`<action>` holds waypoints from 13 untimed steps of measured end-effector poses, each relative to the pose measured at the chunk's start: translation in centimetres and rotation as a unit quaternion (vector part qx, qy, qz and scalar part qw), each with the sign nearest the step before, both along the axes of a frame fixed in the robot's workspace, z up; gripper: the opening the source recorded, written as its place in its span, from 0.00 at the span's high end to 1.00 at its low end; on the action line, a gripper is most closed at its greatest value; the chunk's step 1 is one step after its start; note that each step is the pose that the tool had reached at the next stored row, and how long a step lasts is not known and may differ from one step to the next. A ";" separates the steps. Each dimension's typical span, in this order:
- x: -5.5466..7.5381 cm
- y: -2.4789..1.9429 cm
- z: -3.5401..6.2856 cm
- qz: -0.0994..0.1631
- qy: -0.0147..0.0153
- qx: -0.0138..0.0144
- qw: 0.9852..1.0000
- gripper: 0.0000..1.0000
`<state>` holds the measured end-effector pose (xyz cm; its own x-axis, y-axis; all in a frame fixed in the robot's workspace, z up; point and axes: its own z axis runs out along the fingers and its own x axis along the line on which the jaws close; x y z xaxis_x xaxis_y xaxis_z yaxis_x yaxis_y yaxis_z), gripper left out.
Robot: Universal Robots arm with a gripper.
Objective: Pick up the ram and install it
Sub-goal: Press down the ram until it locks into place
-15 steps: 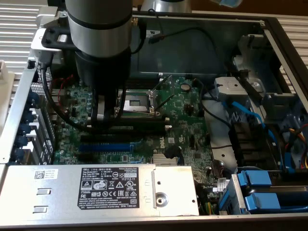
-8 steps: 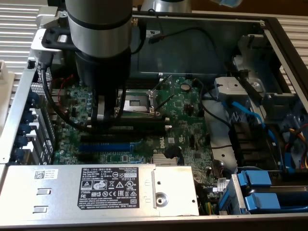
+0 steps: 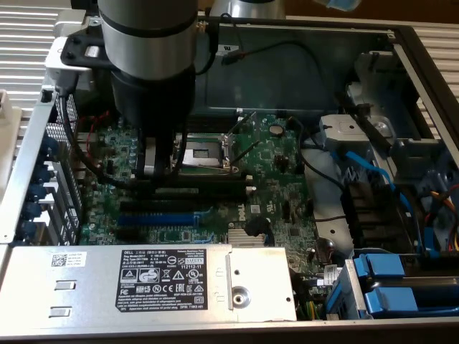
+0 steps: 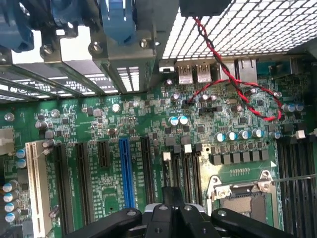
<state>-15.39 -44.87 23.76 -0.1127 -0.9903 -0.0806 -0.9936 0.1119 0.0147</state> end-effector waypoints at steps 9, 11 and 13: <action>4.0 -0.10 0.94 0.000 0.000 0.000 1.000 0.89; 5.1 -0.11 0.96 0.000 0.000 0.000 1.000 0.89; 6.2 -0.12 0.96 0.000 0.000 0.000 1.000 0.89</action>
